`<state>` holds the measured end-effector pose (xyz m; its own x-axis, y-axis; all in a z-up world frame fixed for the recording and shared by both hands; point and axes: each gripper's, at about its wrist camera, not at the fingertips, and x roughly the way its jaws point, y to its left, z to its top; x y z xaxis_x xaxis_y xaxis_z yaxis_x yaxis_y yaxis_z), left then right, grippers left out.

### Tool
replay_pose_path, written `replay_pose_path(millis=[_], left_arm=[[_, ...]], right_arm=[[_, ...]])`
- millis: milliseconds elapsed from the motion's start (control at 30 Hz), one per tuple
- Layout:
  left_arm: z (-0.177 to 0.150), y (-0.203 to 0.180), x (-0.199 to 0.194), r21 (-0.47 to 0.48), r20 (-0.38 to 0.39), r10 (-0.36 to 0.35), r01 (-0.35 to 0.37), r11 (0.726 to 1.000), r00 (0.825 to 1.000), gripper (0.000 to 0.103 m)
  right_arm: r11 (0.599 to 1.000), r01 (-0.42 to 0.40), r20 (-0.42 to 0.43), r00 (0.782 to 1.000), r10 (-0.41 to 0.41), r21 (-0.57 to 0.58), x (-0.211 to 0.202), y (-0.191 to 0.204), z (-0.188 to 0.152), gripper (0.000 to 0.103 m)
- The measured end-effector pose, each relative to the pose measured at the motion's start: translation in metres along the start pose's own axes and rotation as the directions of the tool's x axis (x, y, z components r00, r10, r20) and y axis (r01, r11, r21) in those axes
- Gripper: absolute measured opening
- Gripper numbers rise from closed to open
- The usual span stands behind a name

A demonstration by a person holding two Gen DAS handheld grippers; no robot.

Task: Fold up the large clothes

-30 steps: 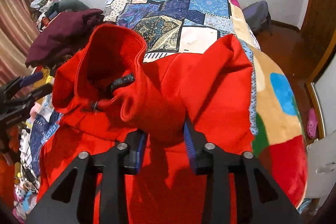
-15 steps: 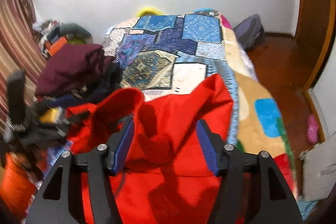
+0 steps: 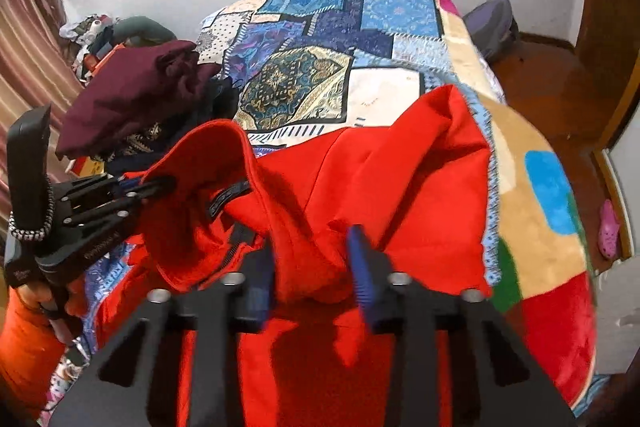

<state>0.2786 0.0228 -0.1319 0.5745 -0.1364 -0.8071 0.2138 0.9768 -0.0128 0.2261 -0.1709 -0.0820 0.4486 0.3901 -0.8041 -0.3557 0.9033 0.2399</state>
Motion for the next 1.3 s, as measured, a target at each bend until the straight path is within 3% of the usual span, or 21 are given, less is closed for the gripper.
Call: replay_pose_path(millis=[100,300,500,600,667,733,867,1033,1167,1300], left_arm=[[-0.008,0.005,-0.018,-0.004,0.014,-0.022,0.022,1.000,1.000,0.006],[-0.025,0.006,-0.066,0.020,0.063,-0.024,0.023,1.000,0.998,0.005],[-0.044,0.006,-0.094,0.014,0.063,-0.039,0.038,0.999,0.997,0.009],[-0.054,0.008,-0.102,0.010,0.060,-0.021,0.021,1.000,0.998,0.023],[-0.060,0.012,-0.109,-0.006,0.069,0.010,-0.010,1.000,0.998,0.054],[-0.063,0.017,-0.117,-0.026,0.100,0.032,-0.030,0.999,0.994,0.065],[-0.063,0.033,-0.131,-0.064,0.137,0.104,-0.096,0.993,0.985,0.070],[-0.050,0.055,-0.122,-0.130,0.135,0.136,-0.118,0.984,0.981,0.079],[-0.039,0.063,-0.093,-0.143,0.088,0.130,-0.117,0.983,0.988,0.079],[-0.029,0.066,-0.049,-0.149,0.000,0.084,-0.083,0.985,0.996,0.079]], right_arm=[[0.999,0.013,0.034,0.999,-0.012,-0.037,-0.013,0.008,-0.002,0.018],[0.995,0.024,0.084,0.996,-0.015,-0.098,-0.039,0.028,-0.010,0.018],[0.993,0.028,0.049,0.999,-0.022,-0.119,-0.045,0.033,-0.026,0.018],[0.992,0.033,0.027,0.999,-0.030,-0.123,-0.047,0.032,-0.032,0.018],[0.994,0.011,0.018,1.000,-0.009,-0.113,-0.052,0.031,-0.036,0.018],[0.994,0.014,0.032,0.999,-0.010,-0.110,-0.060,0.029,-0.037,0.018],[0.994,0.039,0.077,0.997,-0.031,-0.106,-0.071,0.027,-0.031,0.020],[0.997,0.050,0.133,0.990,-0.042,-0.061,-0.069,0.020,-0.006,0.044],[0.996,0.082,0.136,0.988,-0.076,-0.043,-0.053,0.016,0.013,0.045],[0.994,0.101,0.074,0.992,-0.099,-0.035,-0.019,0.009,0.031,0.045]])
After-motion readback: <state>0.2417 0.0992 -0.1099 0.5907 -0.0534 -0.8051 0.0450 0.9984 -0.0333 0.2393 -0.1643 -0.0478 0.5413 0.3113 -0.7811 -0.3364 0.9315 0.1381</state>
